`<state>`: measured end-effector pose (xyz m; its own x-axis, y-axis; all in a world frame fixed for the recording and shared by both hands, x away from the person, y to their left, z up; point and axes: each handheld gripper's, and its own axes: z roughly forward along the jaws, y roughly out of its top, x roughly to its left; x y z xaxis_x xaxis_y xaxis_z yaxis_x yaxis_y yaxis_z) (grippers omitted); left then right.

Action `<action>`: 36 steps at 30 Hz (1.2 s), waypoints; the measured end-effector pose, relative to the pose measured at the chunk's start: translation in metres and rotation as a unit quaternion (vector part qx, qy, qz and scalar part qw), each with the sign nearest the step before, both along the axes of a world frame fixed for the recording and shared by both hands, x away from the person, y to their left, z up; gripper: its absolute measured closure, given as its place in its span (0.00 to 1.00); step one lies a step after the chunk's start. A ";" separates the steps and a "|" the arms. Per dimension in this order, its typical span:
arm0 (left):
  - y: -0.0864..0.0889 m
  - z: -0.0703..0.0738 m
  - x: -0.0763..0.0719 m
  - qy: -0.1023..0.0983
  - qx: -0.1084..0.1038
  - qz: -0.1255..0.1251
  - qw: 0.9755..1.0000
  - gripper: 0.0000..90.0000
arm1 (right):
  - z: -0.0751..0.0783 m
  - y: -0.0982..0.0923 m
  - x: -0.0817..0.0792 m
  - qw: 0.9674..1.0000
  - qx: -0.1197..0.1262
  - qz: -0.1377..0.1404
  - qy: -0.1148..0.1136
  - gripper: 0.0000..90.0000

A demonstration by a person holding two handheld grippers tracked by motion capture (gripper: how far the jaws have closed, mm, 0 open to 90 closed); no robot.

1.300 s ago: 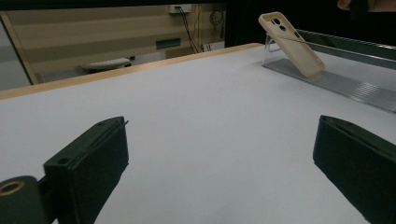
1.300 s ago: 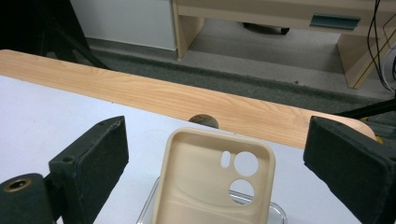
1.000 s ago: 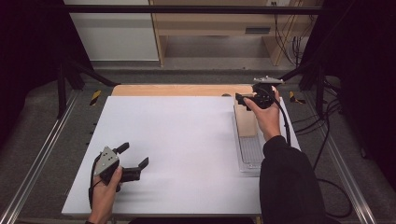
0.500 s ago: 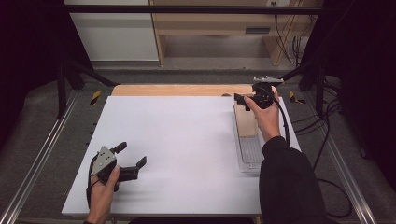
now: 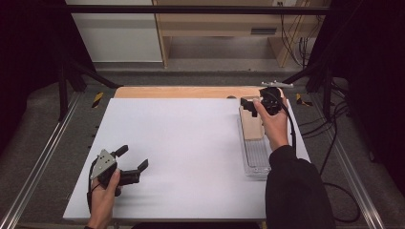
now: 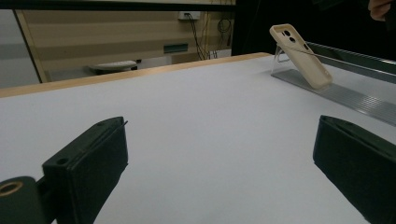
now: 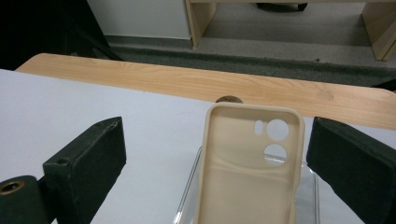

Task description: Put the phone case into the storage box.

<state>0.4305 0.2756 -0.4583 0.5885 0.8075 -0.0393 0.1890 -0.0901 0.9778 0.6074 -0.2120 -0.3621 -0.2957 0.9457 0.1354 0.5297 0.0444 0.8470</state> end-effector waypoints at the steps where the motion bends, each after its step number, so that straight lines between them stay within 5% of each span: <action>1: 0.000 0.000 0.000 0.000 0.001 0.000 1.000 0.03 | 0.000 0.000 -0.002 1.000 0.000 0.000 0.002 0.05; 10: -0.002 0.001 -0.001 -0.006 0.013 0.000 1.000 0.03 | 0.003 0.001 -0.017 1.000 -0.002 0.009 -0.013 0.06; 19: -0.004 -0.003 -0.006 -0.006 0.022 0.009 1.000 0.03 | 0.008 -0.013 -0.022 0.999 0.031 0.006 -0.030 0.07; 28: 0.017 -0.002 -0.007 -0.007 -0.016 0.038 0.999 0.03 | 0.022 -0.030 -0.040 0.997 0.046 0.011 -0.058 0.07; 36: 0.015 0.000 -0.007 -0.009 -0.012 0.030 0.999 0.02 | 0.023 -0.042 -0.053 0.996 0.051 0.008 -0.071 0.06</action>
